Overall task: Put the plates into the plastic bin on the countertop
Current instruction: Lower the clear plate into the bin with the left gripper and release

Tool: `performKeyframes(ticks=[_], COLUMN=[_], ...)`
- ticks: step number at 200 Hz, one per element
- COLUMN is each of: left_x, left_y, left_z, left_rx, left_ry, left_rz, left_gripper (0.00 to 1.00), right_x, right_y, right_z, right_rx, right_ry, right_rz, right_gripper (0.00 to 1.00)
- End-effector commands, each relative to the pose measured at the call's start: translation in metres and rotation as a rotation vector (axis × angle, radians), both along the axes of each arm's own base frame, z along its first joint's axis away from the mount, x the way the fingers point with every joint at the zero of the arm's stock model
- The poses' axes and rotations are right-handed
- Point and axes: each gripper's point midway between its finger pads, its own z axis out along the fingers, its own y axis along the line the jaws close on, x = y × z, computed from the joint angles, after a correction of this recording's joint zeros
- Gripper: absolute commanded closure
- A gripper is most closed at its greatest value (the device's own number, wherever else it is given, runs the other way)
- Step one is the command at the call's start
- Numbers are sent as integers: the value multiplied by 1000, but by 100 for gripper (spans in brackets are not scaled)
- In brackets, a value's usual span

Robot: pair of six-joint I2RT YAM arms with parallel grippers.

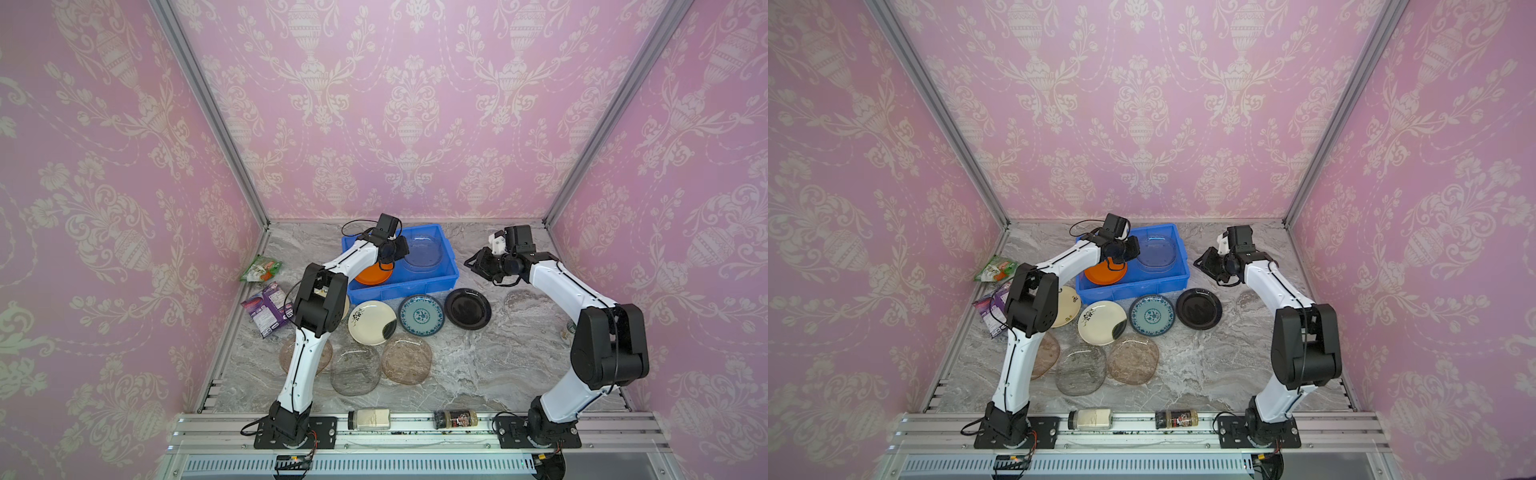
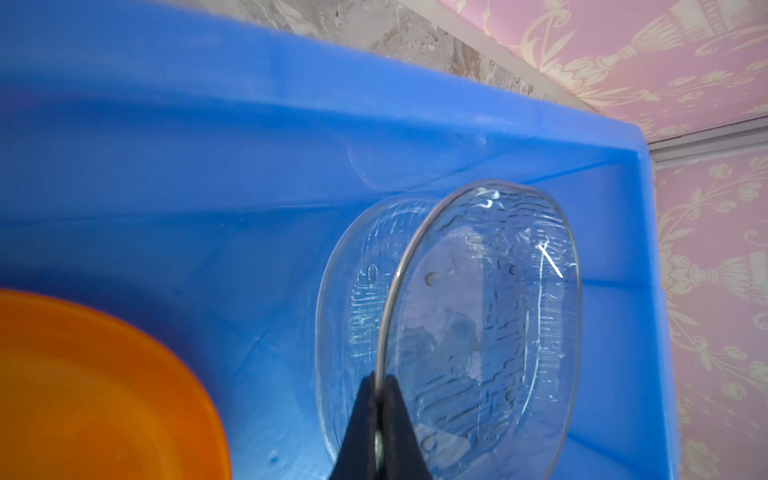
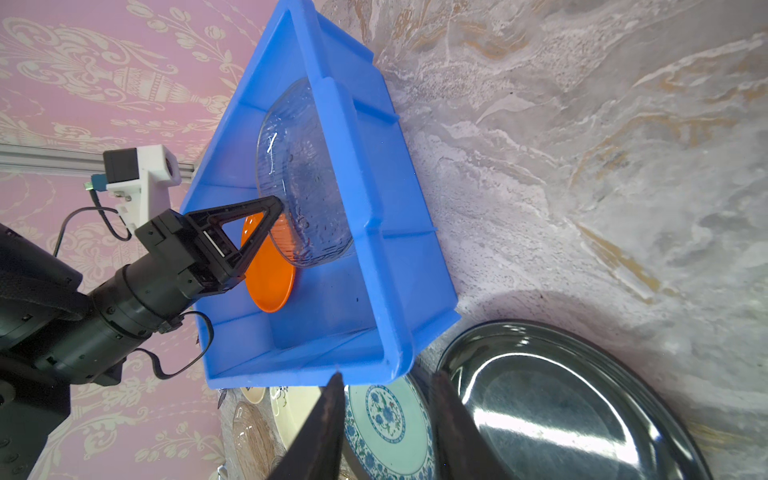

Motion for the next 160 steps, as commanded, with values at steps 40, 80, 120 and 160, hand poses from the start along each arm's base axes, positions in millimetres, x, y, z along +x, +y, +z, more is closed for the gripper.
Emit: performKeyframes(ticks=[40, 80, 120, 160], left_x=[6, 10, 14, 14], left_y=[2, -1, 5, 14], left_z=[-13, -9, 21, 85], left_rx=[34, 43, 95, 144], left_ry=[15, 13, -45, -183], left_rz=[15, -6, -18, -19], left_gripper=[100, 67, 41, 1], right_x=[-3, -4, -13, -17], right_y=[-2, -2, -2, -2], right_z=[15, 20, 12, 17], right_rx=[33, 35, 40, 41], right_ry=[-41, -53, -34, -47], right_rz=[-14, -13, -17, -17], right_gripper=[64, 64, 64, 65])
